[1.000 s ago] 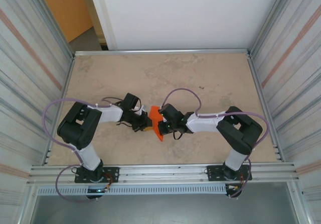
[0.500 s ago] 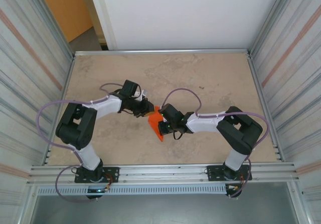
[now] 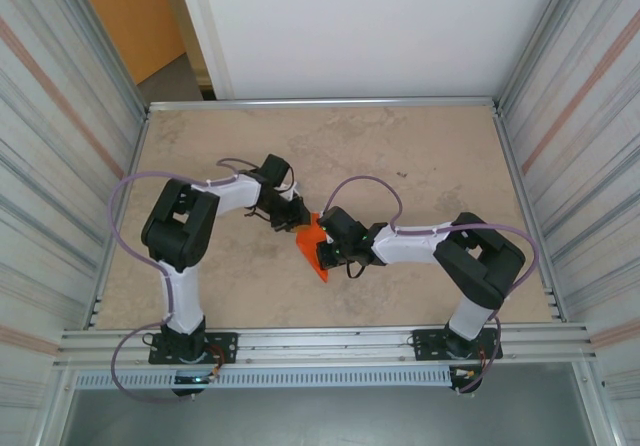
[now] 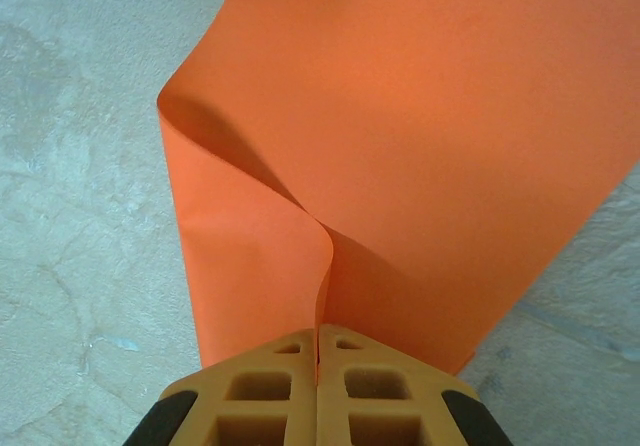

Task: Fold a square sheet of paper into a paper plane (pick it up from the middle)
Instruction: Third fold the triangle at the center of the table.

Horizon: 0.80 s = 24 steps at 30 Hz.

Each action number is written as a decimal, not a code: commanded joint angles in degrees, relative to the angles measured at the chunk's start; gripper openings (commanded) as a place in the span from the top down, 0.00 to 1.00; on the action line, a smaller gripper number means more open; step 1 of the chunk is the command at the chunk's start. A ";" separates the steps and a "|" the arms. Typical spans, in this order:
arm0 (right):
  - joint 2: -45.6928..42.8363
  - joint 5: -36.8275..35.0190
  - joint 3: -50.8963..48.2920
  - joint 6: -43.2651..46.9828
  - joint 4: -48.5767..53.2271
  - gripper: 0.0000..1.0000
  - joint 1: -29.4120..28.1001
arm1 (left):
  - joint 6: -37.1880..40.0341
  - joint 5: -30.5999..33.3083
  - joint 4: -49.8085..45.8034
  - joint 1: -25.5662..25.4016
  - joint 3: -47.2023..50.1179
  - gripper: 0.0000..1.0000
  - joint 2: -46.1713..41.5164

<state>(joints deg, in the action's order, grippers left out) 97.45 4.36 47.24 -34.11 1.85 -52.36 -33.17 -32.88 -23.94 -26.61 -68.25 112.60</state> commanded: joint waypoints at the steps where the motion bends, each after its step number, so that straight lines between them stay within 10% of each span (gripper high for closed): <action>1: -1.92 -0.77 -0.70 -1.05 1.93 1.00 0.56 | 3.15 2.51 -5.21 -0.28 -1.09 0.85 2.11; 24: -0.95 -1.37 -0.58 -0.96 1.67 1.00 0.77 | 4.52 4.50 -7.76 -1.07 -2.15 0.88 4.56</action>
<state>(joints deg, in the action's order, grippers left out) 96.29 3.07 46.65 -34.13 2.26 -51.99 -29.76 -31.83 -28.23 -26.74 -71.13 114.37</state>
